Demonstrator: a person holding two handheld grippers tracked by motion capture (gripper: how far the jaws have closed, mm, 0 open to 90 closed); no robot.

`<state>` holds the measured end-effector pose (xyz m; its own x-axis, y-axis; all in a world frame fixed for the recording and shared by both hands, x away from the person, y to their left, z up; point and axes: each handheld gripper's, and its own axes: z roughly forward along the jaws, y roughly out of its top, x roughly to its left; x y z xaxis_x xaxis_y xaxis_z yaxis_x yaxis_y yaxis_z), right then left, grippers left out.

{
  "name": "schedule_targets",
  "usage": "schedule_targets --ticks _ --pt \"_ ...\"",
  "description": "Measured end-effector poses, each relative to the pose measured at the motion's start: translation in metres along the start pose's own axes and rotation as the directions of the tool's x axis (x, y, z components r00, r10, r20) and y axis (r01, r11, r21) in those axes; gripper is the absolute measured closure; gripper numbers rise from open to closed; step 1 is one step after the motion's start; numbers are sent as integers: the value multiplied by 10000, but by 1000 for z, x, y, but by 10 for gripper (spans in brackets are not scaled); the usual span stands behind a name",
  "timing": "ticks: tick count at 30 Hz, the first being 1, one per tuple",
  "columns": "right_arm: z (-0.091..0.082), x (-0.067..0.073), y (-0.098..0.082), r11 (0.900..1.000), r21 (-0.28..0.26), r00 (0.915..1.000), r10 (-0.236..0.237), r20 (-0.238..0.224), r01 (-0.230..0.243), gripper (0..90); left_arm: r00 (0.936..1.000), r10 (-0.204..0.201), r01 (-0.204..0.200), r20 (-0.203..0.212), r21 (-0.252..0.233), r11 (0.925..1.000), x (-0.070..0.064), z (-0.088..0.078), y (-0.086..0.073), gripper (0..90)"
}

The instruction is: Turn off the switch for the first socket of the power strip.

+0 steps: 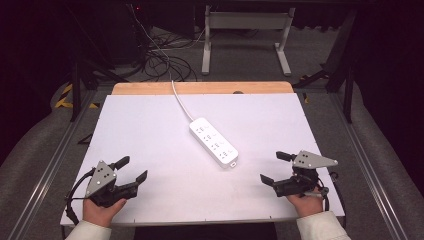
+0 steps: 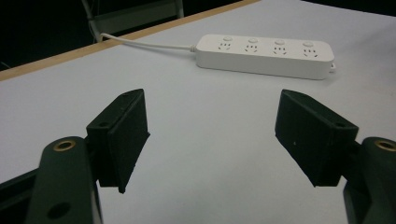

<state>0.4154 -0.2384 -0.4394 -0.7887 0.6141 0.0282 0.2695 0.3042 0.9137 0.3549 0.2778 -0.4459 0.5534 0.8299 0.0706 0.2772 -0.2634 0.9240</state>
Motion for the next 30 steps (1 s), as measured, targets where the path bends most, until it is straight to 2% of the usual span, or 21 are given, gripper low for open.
schedule_targets --ticks 12,14,19,26,30 --pt "0 0 0 10000 -85 10000 -8 -12 8 31 9991 368 -367 -201 31 9993 -2 0 0 267" --pt "1 0 0 9999 -89 9999 -58 126 60 35 9990 389 -389 -217 33 9992 -2 0 0 268" --pt "1 2 1 9999 27 9997 -142 181 141 36 9993 316 -316 -202 -10 9995 -2 -1 0 268" --pt "2 2 7 9999 -138 9999 -62 133 63 26 9997 129 -131 -220 -51 9999 -2 -1 0 268" --pt "7 0 16 9997 229 9999 -81 60 80 26 9995 138 -138 -269 -15 9999 -3 -1 0 269"
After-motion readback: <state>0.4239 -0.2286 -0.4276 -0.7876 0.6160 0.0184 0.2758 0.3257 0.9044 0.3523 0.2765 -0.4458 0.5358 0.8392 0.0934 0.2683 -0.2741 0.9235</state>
